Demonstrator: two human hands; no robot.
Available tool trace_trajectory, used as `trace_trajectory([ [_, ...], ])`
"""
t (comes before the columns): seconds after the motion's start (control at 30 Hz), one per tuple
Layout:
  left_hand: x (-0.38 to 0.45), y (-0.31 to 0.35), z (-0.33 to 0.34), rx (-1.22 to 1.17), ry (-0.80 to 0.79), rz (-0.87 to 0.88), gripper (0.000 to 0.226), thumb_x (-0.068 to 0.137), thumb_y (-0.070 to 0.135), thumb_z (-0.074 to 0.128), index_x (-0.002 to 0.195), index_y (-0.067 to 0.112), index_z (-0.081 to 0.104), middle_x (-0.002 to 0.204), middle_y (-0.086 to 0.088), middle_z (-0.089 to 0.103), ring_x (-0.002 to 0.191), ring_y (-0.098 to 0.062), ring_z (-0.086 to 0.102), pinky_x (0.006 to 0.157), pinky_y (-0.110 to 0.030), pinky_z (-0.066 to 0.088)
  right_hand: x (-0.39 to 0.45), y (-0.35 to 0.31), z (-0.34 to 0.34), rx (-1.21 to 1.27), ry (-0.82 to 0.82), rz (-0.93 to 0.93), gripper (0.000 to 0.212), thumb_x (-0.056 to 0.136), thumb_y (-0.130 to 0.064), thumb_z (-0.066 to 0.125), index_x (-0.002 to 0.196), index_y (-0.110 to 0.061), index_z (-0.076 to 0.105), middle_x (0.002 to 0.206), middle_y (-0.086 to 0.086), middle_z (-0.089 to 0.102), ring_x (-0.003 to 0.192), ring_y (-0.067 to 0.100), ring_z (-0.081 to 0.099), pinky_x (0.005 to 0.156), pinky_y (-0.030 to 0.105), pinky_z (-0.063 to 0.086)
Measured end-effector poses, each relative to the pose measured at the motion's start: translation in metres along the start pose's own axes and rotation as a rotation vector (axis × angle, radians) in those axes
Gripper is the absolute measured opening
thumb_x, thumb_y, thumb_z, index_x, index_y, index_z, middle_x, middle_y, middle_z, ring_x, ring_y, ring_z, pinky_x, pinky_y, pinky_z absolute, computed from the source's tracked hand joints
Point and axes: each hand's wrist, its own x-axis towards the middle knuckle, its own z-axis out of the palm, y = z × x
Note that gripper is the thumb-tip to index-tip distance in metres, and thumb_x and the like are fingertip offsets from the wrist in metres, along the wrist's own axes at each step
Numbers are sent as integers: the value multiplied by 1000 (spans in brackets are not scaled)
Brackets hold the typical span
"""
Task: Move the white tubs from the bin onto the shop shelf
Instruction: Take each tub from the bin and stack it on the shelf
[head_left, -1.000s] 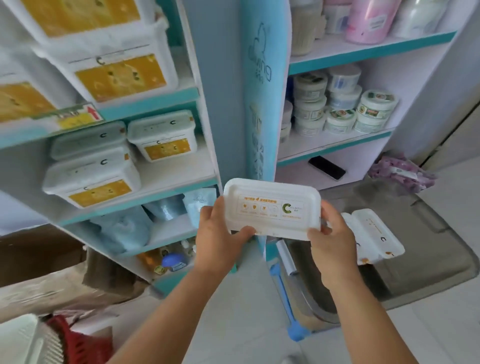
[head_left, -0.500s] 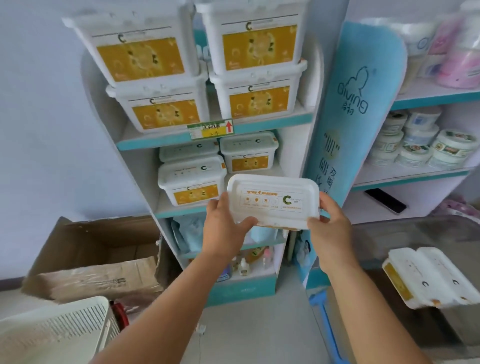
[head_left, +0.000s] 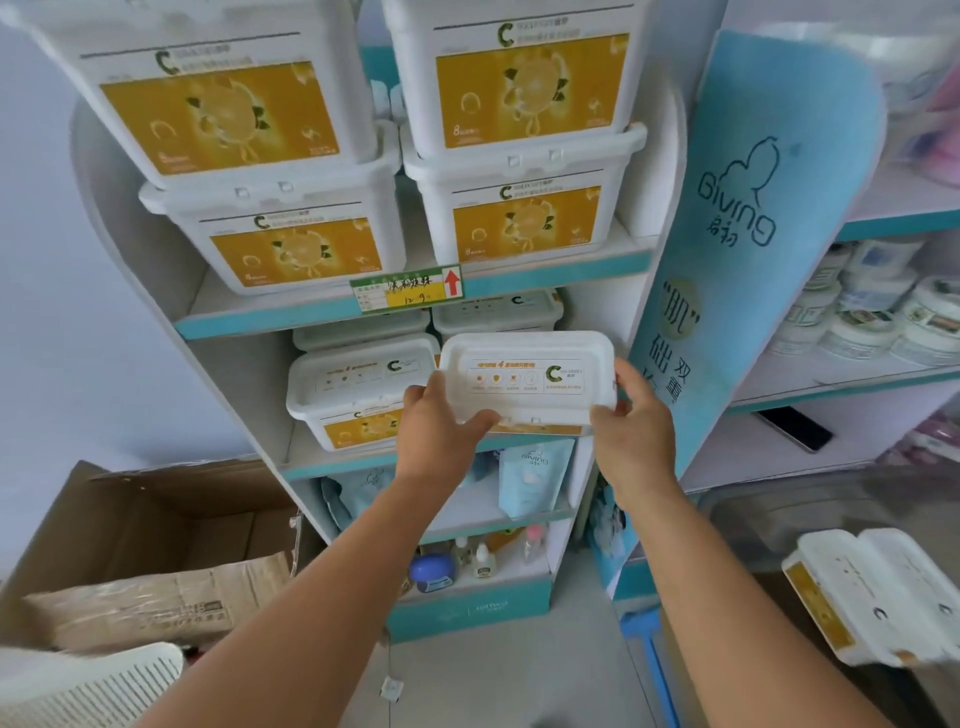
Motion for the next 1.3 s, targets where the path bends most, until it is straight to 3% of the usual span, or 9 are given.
trace_trajectory([
  [0.07,7,-2,0,-2,18,-22,69,83,37,69,140,14,37,124,-10,44,88,-19,48,76,-23,37,8,2,10,-43,-23,-12,57,85,-2,47,136,-28,49,105,0,67,90,21,61,84,36,52],
  [0.2,18,-2,2,47,52,-43,67,85,41,66,138,12,40,125,-11,44,100,-26,54,76,-24,36,20,-3,21,-128,-62,-55,48,92,-7,47,139,-19,44,97,4,60,84,22,57,80,32,47],
  [0.3,25,3,6,75,76,-35,55,88,39,61,131,8,46,122,-14,46,97,-30,57,79,-31,45,28,-7,31,-246,-107,-140,41,96,-5,42,137,-10,46,141,6,49,112,26,56,94,31,42],
  [0.4,30,7,10,115,55,-50,47,93,34,56,127,4,47,123,-14,44,99,-33,57,84,-37,47,35,1,49,-407,-207,-212,41,94,-1,39,134,-7,46,150,7,38,125,30,46,98,29,38],
  [0.53,28,3,16,220,-4,-38,49,95,29,53,132,0,39,128,-17,41,109,-32,52,92,-35,44,38,8,61,-579,-361,-214,62,89,2,42,147,-12,25,159,1,14,140,41,22,110,45,33],
  [0.7,14,-3,13,395,-66,61,65,96,29,51,145,-1,19,136,-17,35,124,-30,39,103,-32,35,27,7,54,-702,-435,-185,78,92,-5,46,152,-23,-1,160,-7,-10,145,36,-1,116,41,24],
  [0.87,-10,-4,10,618,-120,191,74,96,34,48,148,3,6,148,-17,21,135,-31,24,111,-35,26,2,10,38,-817,-447,-272,82,94,-23,52,151,-25,-7,159,-1,-17,146,29,-14,118,41,13],
  [1.03,-44,1,16,619,-213,345,74,97,35,45,151,8,1,158,-11,4,146,-28,3,118,-37,8,-37,19,6,-890,-463,-247,85,94,-30,52,150,-20,-11,159,1,-18,146,26,-15,118,40,7],
  [1.3,-95,33,58,585,-387,578,70,97,31,44,152,12,5,160,-5,4,147,-22,2,117,-35,7,-84,54,-67,-904,-355,-68,85,94,-32,52,150,-14,-9,160,5,-13,147,26,-12,119,41,4],
])
